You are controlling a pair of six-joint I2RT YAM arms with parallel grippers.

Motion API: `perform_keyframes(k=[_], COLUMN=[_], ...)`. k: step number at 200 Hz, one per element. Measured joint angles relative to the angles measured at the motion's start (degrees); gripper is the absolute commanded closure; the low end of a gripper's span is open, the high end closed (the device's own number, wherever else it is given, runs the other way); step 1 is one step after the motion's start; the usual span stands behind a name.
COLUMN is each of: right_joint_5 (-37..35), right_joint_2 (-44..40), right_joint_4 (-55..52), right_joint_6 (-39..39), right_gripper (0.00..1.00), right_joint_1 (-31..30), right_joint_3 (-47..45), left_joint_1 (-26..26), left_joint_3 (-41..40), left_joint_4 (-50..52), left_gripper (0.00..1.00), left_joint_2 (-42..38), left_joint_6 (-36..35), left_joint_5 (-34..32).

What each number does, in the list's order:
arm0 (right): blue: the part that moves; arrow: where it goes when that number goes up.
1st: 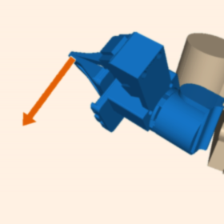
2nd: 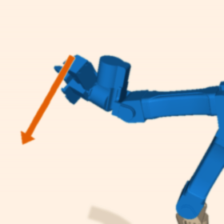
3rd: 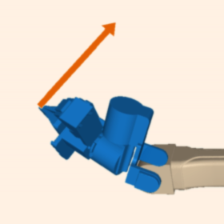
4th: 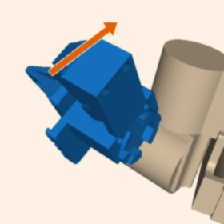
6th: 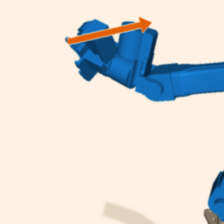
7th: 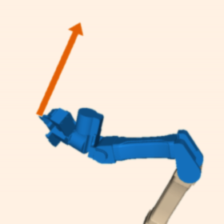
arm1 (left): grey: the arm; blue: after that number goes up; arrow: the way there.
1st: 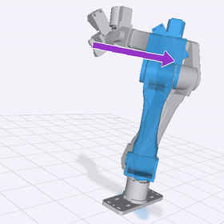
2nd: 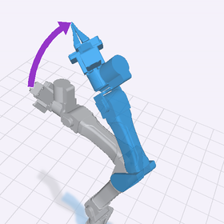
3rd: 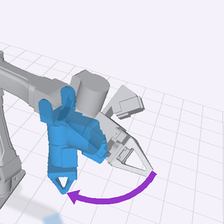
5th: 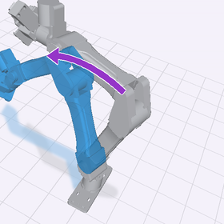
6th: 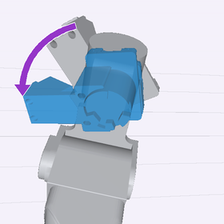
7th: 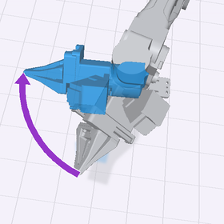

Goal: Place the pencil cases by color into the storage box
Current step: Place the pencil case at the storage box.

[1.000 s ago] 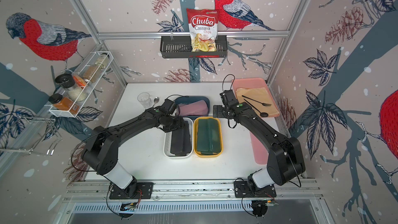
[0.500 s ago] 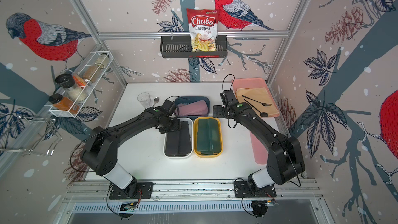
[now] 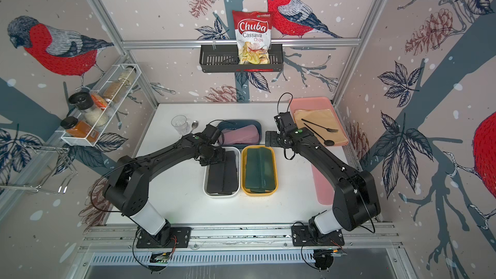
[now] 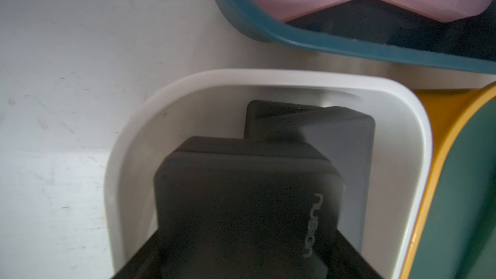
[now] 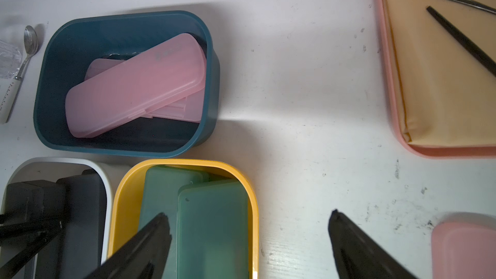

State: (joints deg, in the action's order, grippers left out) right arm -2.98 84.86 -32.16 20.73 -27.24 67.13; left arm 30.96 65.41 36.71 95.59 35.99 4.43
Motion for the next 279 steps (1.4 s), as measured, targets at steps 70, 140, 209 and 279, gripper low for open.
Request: perform_keyframes(k=[70, 140, 209, 279], right_joint_5=[0.0, 0.2, 0.24, -0.44], right_joint_2=[0.07, 0.42, 0.68, -1.11], right_joint_4=[0.0, 0.04, 0.17, -0.57], right_joint_6=[0.02, -0.04, -1.03, -1.25], right_gripper=[0.05, 0.04, 0.04, 0.04], right_joint_1=[0.02, 0.31, 0.76, 3.96], right_joint_3=[0.0, 0.04, 0.42, -0.98], left_joint_1=[0.0, 0.07, 0.09, 0.11], left_joint_3=[2.25, 3.67, 7.52, 12.07], left_joint_4=[2.64, 4.68, 7.39, 8.9], left_gripper=[0.21, 0.16, 0.16, 0.16], left_joint_2=[1.07, 1.95, 2.45, 1.57], left_joint_6=[-0.04, -0.09, -0.98, -1.95], left_joint_5=[-1.6, -2.25, -3.67, -5.16])
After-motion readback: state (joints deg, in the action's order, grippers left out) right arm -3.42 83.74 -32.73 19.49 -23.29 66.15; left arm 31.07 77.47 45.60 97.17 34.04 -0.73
